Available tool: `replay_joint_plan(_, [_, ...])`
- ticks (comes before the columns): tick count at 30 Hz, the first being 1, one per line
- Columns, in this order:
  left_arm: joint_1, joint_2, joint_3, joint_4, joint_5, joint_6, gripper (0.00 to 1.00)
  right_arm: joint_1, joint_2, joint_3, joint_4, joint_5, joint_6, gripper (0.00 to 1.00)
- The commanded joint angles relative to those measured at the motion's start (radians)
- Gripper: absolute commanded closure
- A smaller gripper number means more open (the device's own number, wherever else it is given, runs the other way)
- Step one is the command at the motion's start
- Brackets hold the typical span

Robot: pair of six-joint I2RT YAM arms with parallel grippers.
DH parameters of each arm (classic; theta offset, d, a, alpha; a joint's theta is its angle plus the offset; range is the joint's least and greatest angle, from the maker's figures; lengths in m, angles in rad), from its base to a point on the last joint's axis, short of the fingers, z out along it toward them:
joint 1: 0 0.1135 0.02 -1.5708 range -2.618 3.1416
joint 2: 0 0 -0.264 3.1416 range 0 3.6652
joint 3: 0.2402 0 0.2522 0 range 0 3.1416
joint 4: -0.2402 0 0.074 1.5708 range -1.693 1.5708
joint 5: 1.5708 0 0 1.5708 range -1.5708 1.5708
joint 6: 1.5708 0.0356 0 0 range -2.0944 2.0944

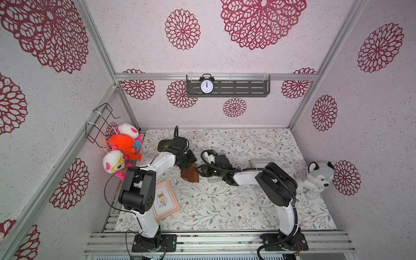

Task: Wipe the picture frame with a cloth
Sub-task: Place the cleaning item at the center of the board, then pick up the cleaning item at the center of the board.

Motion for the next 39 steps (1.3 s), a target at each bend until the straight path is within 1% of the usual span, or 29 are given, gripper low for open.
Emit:
replay_joint_plan(1, [0.014,0.008,-0.003,0.022,0.020,-0.011,0.60,0.010,0.037,0.057,0.041,-0.013,0.027,0.54])
replay_joint_plan(3, [0.019,-0.002,-0.001,0.025,0.026,-0.014,0.60,0.010,0.065,0.082,0.029,-0.018,0.037,0.67])
replay_joint_plan(6, [0.033,-0.038,-0.002,0.013,0.016,-0.006,0.59,0.009,0.084,0.095,-0.002,-0.003,0.048,0.89])
replay_joint_plan(8, [0.053,-0.085,-0.017,0.003,-0.005,-0.002,0.56,0.011,0.085,0.087,-0.016,0.009,0.049,0.99])
replay_joint_plan(12, [0.103,-0.209,-0.086,-0.029,-0.076,0.002,0.42,0.011,0.078,0.066,-0.026,0.026,0.057,1.00])
replay_joint_plan(15, [0.113,-0.286,-0.159,-0.051,-0.131,0.007,0.40,0.010,0.066,0.069,-0.036,0.013,0.062,1.00])
replay_joint_plan(19, [0.108,-0.356,-0.262,-0.043,-0.145,0.002,0.39,0.009,0.039,0.087,-0.084,0.015,0.051,1.00])
replay_joint_plan(20, [0.105,-0.380,-0.291,-0.036,-0.157,-0.001,0.39,0.008,0.034,0.095,-0.102,0.010,0.047,0.98])
replay_joint_plan(21, [0.102,-0.403,-0.308,-0.027,-0.157,0.001,0.39,0.009,0.026,0.099,-0.112,0.004,0.046,0.93])
replay_joint_plan(22, [0.095,-0.418,-0.319,-0.020,-0.153,0.002,0.39,0.009,0.016,0.099,-0.117,0.001,0.044,0.88])
replay_joint_plan(25, [0.049,-0.434,-0.328,-0.008,-0.147,0.008,0.36,0.006,-0.039,0.092,-0.141,0.000,0.037,0.65])
replay_joint_plan(27, [0.025,-0.422,-0.322,-0.009,-0.159,0.010,0.34,0.001,-0.089,0.080,-0.154,0.009,0.028,0.53])
replay_joint_plan(28, [0.017,-0.415,-0.318,-0.009,-0.165,0.011,0.33,0.000,-0.109,0.074,-0.168,0.016,0.023,0.49])
replay_joint_plan(31, [0.000,-0.387,-0.298,-0.003,-0.175,0.017,0.32,-0.010,-0.170,0.056,-0.216,0.044,0.014,0.43])
replay_joint_plan(34, [-0.020,-0.351,-0.262,-0.017,-0.202,0.029,0.32,-0.033,-0.228,0.008,-0.243,0.068,0.022,0.41])
replay_joint_plan(37, [-0.055,-0.293,-0.205,-0.064,-0.257,0.056,0.32,-0.070,-0.305,-0.056,-0.296,0.125,0.023,0.39])
replay_joint_plan(39, [-0.076,-0.229,-0.149,-0.123,-0.295,0.080,0.32,-0.108,-0.360,-0.099,-0.340,0.166,0.020,0.36])
